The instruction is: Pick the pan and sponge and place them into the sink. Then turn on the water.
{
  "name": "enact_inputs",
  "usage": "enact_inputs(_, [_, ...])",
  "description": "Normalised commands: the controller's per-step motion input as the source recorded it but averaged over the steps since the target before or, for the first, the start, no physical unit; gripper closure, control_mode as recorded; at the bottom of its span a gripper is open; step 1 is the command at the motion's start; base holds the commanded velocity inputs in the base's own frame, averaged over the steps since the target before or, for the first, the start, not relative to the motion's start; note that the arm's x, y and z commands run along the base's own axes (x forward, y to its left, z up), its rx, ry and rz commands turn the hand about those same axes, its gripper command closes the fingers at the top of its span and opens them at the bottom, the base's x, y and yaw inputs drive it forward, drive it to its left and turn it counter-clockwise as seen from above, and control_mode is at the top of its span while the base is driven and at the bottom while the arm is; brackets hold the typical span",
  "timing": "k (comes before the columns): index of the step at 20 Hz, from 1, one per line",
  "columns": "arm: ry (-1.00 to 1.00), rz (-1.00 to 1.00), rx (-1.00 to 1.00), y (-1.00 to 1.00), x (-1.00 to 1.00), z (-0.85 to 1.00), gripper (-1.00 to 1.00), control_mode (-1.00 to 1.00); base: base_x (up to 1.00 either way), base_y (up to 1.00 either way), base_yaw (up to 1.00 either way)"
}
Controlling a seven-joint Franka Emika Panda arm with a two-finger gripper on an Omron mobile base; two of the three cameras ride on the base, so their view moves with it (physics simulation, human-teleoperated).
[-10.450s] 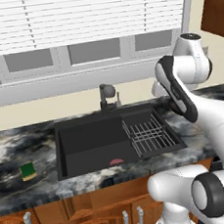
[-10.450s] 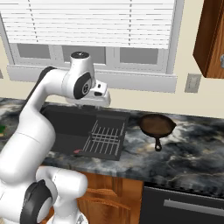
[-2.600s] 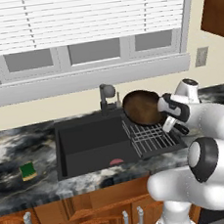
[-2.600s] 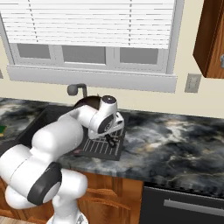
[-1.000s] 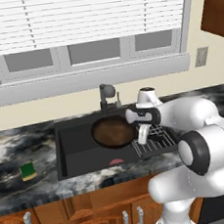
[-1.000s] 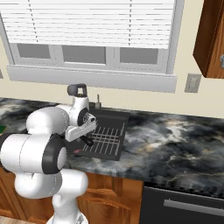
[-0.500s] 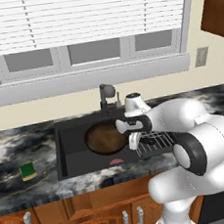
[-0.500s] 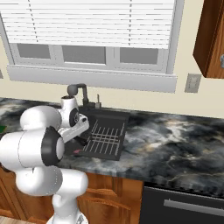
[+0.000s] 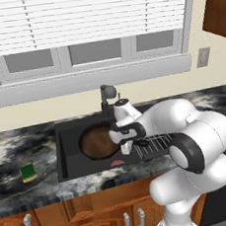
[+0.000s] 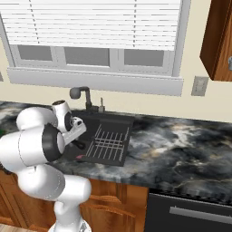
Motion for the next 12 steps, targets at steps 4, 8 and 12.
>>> enact_inputs(4, [-0.08,0.0,-0.09,0.23,0.18,-0.05,1.0,-1.0,0.0,0.0,0.0])
enact_inputs(8, [-0.07,0.0,-0.08,0.21,0.23,-0.1,1.0,-1.0,0.0,0.0,0.0])
enact_inputs(12, [-0.06,0.0,-0.05,0.19,0.29,-0.14,1.0,-1.0,0.0,0.0,0.0])
